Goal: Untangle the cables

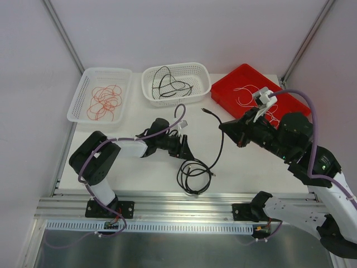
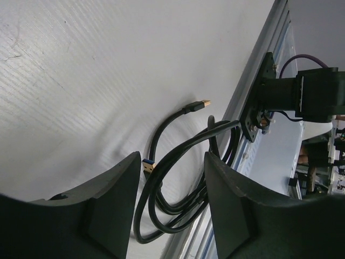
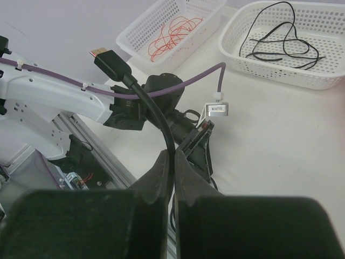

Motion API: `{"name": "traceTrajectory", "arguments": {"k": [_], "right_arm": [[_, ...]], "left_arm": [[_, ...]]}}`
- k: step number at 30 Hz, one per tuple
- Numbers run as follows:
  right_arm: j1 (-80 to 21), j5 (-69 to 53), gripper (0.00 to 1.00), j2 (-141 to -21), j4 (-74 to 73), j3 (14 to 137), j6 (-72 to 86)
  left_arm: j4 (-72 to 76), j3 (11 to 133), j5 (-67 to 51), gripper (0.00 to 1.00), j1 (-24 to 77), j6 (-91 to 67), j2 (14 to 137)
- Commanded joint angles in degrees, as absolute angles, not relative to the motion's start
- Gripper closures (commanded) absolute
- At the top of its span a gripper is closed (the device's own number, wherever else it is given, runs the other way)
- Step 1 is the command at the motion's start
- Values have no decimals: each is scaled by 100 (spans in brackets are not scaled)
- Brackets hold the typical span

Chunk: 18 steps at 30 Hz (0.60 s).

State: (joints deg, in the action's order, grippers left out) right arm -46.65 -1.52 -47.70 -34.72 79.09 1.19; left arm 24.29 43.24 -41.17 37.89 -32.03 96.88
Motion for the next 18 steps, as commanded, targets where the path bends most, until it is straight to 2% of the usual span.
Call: {"name": "traceTrajectory", "arguments": {"k": [1,6,8,9,13,15,18], "right_arm": [[-4650,-53,99,-4667,-3094,7893,70],[-4658,139,99,-4632,-3111,7858,53],[-4650,193,99,-4614,-3111,7814,61],[-4649,211,99,-4606,-3111,7805,62],[-4649,263,99,-4544,-3111,7735,79],[-4649,325,99,-4491,-3120,7673,88],[-4649,518,99,-4386,-3181,7568,88]], "left_arm": [[2777,4271,-4517,50,3841,-3217,9808],[2813,4245,-4658,62,3893,-3226,9888],[2821,4236,-4693,72,3894,-3217,9914],[2821,4236,-4719,80,3894,-3217,9923],[2821,4166,-4746,96,3894,-3199,9905],[2821,4140,-4729,100,3894,-3182,9888],[2795,4096,-4676,100,3894,-3147,9748]]}}
